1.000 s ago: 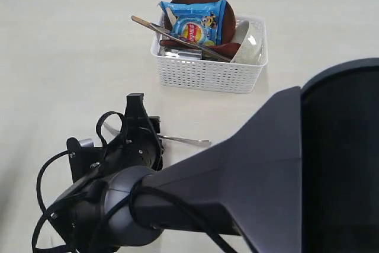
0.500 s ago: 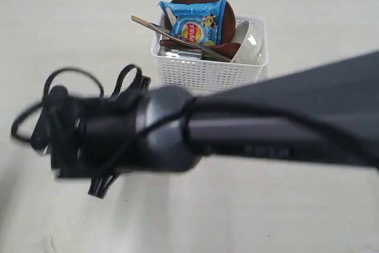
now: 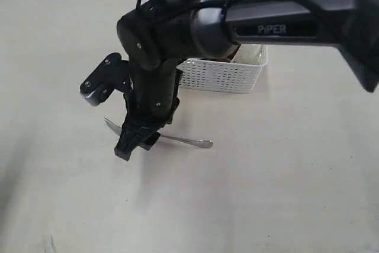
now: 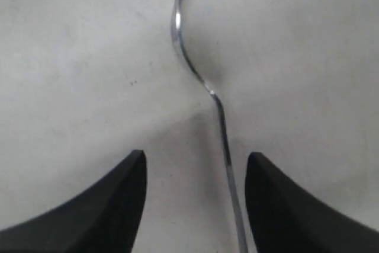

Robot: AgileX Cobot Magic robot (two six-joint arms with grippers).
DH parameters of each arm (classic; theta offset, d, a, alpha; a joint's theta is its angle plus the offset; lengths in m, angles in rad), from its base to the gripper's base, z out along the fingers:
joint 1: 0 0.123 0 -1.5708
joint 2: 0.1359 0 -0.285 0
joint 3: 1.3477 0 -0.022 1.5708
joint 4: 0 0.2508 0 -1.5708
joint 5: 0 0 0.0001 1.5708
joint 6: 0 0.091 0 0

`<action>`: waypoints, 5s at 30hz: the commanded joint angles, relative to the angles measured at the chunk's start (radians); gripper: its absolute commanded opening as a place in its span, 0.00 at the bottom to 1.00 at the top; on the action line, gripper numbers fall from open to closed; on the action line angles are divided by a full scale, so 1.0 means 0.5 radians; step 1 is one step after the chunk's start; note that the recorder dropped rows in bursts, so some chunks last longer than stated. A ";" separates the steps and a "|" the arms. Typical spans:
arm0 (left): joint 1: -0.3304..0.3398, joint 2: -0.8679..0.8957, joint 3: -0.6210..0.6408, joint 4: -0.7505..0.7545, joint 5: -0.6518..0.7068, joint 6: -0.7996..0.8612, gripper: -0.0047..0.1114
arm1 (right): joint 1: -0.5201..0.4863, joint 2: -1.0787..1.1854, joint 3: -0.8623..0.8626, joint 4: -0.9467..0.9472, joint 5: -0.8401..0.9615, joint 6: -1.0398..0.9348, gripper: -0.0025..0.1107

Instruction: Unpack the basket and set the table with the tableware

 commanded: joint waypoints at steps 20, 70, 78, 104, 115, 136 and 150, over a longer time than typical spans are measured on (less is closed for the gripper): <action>-0.004 -0.013 0.006 -0.002 0.003 -0.011 0.04 | 0.095 0.043 -0.007 -0.314 -0.068 0.295 0.02; -0.004 -0.013 0.006 -0.002 0.003 -0.011 0.04 | 0.095 0.098 -0.007 0.036 -0.316 1.973 0.02; -0.004 -0.013 0.006 -0.002 0.003 -0.011 0.04 | 0.095 0.111 -0.007 -0.327 -0.188 2.208 0.02; -0.004 -0.013 0.006 0.003 0.003 -0.011 0.04 | 0.150 0.107 -0.007 -0.704 0.261 2.145 0.26; -0.004 -0.013 0.006 0.008 0.003 -0.011 0.04 | 0.023 0.107 -0.007 -0.205 0.040 1.862 0.26; -0.004 -0.013 0.006 0.008 0.003 -0.011 0.04 | 0.668 0.138 -0.007 -2.071 0.629 2.020 0.02; -0.004 -0.013 0.006 0.008 0.003 -0.011 0.04 | 0.837 0.336 -0.007 -2.038 0.351 1.411 0.02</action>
